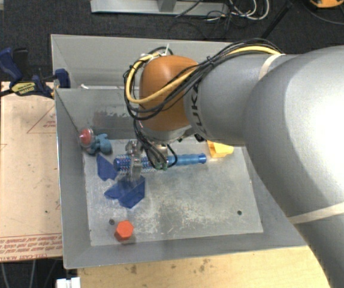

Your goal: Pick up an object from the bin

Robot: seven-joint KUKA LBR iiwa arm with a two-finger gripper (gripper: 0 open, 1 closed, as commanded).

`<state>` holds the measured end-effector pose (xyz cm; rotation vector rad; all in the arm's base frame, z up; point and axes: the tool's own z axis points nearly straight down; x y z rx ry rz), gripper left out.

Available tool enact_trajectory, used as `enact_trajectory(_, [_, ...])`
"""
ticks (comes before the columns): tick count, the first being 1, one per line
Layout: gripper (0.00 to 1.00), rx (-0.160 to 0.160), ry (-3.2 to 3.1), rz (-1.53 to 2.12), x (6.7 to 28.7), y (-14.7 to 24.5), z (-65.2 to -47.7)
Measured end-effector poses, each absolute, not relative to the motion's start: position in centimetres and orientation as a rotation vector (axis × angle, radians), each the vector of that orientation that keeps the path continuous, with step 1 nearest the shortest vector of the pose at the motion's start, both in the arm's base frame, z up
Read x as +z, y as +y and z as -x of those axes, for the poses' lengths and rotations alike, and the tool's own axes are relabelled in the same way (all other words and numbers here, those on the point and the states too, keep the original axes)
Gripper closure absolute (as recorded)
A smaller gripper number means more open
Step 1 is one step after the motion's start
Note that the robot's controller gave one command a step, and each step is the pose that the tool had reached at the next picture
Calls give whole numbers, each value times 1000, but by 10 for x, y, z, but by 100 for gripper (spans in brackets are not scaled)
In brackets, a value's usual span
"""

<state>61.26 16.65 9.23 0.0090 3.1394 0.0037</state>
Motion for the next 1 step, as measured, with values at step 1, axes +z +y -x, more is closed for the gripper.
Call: enact_trajectory(1, [100,6,3133,-8,172,167,-615])
